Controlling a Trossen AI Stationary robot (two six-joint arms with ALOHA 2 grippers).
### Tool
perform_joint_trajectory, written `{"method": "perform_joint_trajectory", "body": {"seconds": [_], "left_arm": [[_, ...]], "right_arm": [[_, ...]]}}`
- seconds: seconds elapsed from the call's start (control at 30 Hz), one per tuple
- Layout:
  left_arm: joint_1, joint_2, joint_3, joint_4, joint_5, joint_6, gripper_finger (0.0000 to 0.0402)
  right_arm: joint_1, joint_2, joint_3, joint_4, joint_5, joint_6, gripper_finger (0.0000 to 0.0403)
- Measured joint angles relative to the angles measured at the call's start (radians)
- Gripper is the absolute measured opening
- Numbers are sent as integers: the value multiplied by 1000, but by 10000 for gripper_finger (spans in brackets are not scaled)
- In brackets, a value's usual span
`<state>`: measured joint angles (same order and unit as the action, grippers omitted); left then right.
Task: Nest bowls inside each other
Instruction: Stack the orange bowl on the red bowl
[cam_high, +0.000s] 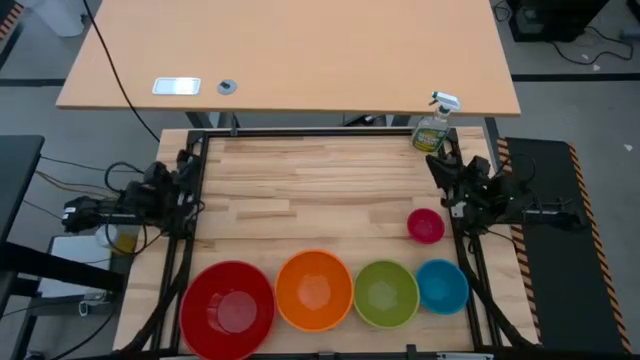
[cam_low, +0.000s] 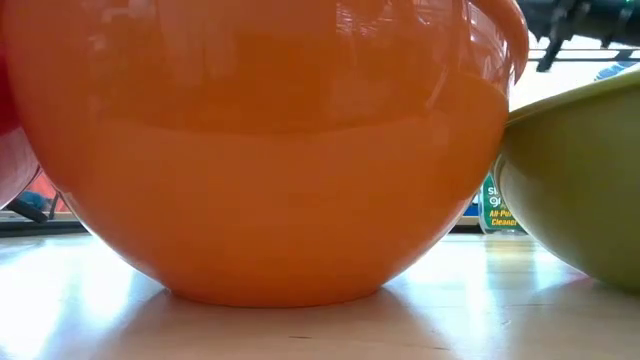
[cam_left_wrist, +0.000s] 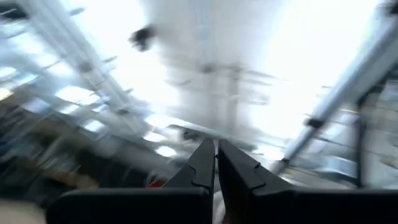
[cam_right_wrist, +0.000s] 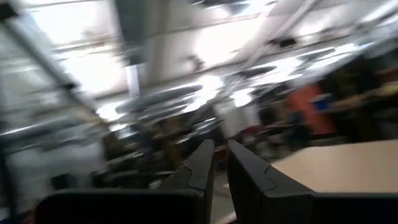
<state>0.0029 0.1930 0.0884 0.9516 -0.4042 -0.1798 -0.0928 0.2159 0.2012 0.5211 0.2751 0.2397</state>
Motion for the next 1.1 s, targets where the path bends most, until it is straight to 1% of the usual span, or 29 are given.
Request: {"method": "perform_joint_trajectory", "body": {"seconds": [0.03, 0.1, 0.2, 0.33, 0.43, 0.53, 0.6, 0.63, 0.7, 0.73, 0.8, 0.87, 0.97, 1.1], "left_arm": [[0, 19, 18, -28, -50, -27, 25], [0, 67, 61, -57, -134, -91, 25], [0, 141, 130, -53, -212, -148, 25], [0, 225, 229, -57, -223, -183, 25], [0, 272, 302, -56, -223, -184, 25], [0, 316, 364, -57, -222, -145, 25], [0, 341, 392, -58, -225, -76, 25], [0, 351, 402, -59, -228, -44, 25], [0, 362, 419, -61, -228, -29, 25], [0, 371, 426, -60, -225, -44, 25], [0, 379, 435, -59, -218, -106, 25], [0, 389, 437, -61, -200, -160, 25], [4, 390, 437, -150, -98, -240, 25], [10, 391, 437, -340, 78, -389, 25]], "right_arm": [[-3, 32, 30, -10, -23, 21, 52], [-15, 101, 92, -55, -25, 73, 52], [-40, 210, 191, -115, 40, 192, 52], [-72, 334, 308, -124, 56, 302, 52], [-100, 424, 392, -124, 21, 333, 52], [-125, 506, 470, -123, -57, 307, 52], [-138, 554, 519, -117, -101, 282, 52], [-143, 577, 539, -108, -107, 270, 52], [-148, 619, 574, -87, -105, 253, 52], [-148, 639, 589, -80, -95, 267, 52], [-147, 679, 617, -77, -91, 346, 52], [-147, 726, 649, -87, -121, 366, 52], [-153, 819, 727, -221, -242, 348, 52], [-138, 972, 873, -487, -356, 352, 52]]}}
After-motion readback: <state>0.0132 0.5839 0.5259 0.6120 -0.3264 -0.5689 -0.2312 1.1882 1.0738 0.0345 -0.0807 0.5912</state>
